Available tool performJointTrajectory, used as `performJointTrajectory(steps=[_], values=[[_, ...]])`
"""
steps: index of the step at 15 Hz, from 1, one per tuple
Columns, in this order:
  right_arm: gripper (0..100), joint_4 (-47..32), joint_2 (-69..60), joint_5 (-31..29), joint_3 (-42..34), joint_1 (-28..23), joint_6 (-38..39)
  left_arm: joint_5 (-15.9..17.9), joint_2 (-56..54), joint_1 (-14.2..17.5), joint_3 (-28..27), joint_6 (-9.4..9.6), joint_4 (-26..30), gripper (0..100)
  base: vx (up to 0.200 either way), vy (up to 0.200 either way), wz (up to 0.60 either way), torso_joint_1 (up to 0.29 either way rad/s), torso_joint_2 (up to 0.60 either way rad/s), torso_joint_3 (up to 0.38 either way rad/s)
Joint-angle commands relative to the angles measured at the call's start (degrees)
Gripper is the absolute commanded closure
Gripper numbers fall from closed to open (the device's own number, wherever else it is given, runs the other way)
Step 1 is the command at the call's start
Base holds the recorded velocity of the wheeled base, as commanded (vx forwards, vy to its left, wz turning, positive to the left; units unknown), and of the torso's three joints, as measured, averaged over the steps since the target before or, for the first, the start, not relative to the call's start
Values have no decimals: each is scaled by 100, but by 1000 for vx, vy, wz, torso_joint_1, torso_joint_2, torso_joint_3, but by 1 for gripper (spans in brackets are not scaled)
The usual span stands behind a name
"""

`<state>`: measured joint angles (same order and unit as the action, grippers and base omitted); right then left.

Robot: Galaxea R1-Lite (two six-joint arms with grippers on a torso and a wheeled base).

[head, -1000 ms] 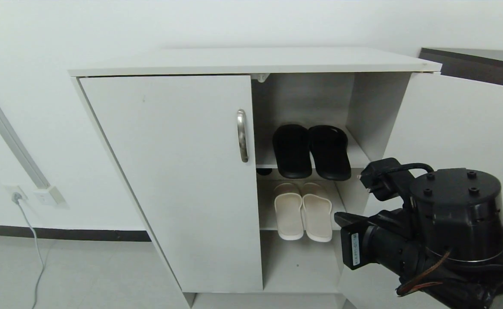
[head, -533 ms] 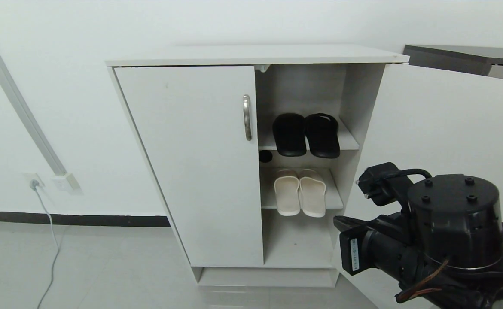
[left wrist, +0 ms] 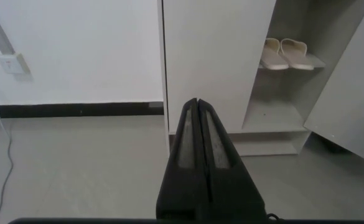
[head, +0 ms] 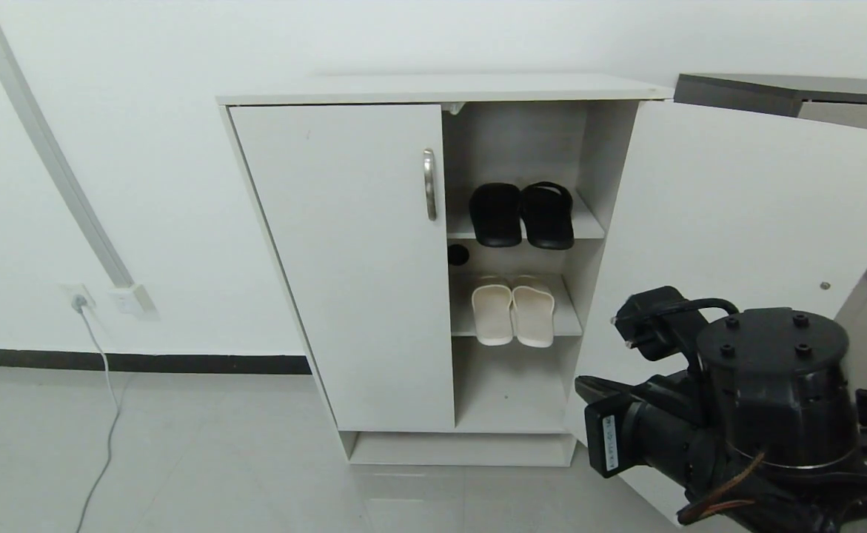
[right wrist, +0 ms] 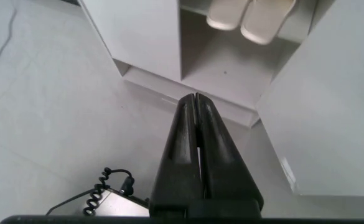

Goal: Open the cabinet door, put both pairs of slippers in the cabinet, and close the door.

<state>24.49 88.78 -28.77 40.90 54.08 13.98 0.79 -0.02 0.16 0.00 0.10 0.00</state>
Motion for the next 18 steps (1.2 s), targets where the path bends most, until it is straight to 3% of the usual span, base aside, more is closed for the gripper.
performJointTrajectory(steps=[1,14,18], values=[[100,21,42,3,-3,15,-1,0,2,2,0,-1,0,100,0,0,0,0,0,0],[100,12,95,-15,-65,15,-18,0,2,2,0,-1,0,100,0,0,0,0,0,0],[100,12,104,-15,-65,15,-18,0,2,2,0,-1,0,100,0,0,0,10,-170,-278]])
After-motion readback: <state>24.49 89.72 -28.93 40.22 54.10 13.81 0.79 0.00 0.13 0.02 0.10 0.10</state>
